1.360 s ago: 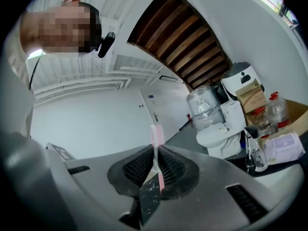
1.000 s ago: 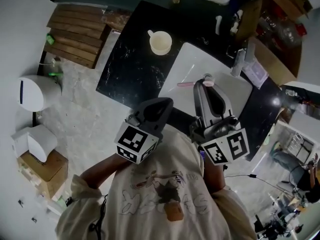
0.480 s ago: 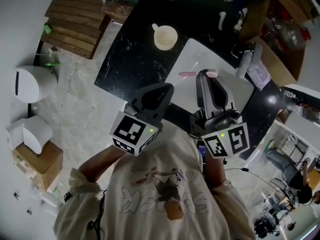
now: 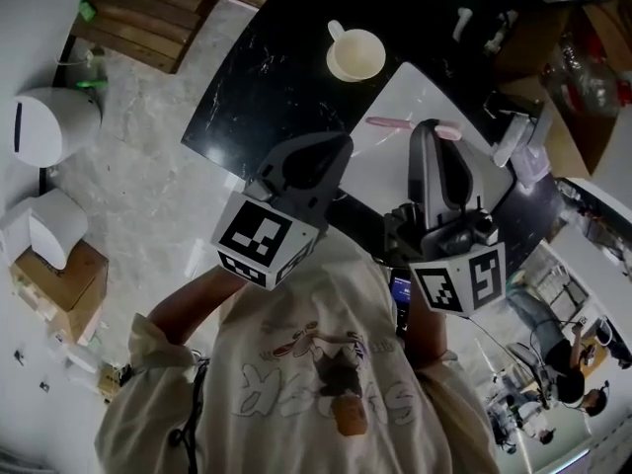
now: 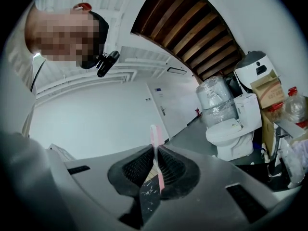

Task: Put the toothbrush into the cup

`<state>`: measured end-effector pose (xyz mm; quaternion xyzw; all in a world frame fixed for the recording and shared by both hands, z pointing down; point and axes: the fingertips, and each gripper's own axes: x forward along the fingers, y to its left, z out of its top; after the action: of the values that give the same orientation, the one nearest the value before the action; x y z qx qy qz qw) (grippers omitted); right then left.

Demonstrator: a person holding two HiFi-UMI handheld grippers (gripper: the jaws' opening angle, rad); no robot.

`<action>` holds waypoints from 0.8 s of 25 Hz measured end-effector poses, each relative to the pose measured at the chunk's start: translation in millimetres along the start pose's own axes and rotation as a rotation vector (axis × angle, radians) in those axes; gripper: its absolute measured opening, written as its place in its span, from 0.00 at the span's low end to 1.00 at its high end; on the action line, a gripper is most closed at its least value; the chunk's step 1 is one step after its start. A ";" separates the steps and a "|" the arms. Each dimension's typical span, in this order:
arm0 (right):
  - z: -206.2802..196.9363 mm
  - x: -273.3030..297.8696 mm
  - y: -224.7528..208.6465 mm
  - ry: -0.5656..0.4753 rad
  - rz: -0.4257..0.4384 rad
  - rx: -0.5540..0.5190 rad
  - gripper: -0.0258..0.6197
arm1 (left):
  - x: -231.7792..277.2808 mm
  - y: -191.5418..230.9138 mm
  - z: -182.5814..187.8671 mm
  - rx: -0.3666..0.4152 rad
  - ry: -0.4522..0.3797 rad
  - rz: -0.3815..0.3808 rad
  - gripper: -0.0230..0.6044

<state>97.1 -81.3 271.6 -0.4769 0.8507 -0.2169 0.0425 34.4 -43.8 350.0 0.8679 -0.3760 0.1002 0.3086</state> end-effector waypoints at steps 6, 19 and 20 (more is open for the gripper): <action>8.1 20.0 -12.0 -0.036 -0.047 -0.065 0.10 | 17.6 16.5 0.3 -0.014 0.027 -0.023 0.06; 0.4 53.9 -3.7 -0.100 -0.049 -0.091 0.10 | 44.4 50.9 12.3 -0.038 0.044 -0.046 0.06; -2.3 57.4 -4.8 -0.096 -0.052 -0.086 0.10 | 44.8 55.1 13.3 -0.044 0.042 -0.040 0.06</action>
<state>69.1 -130.3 283.3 -0.5100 0.8436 -0.1580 0.0573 25.5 -107.4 383.1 0.8660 -0.3542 0.1039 0.3372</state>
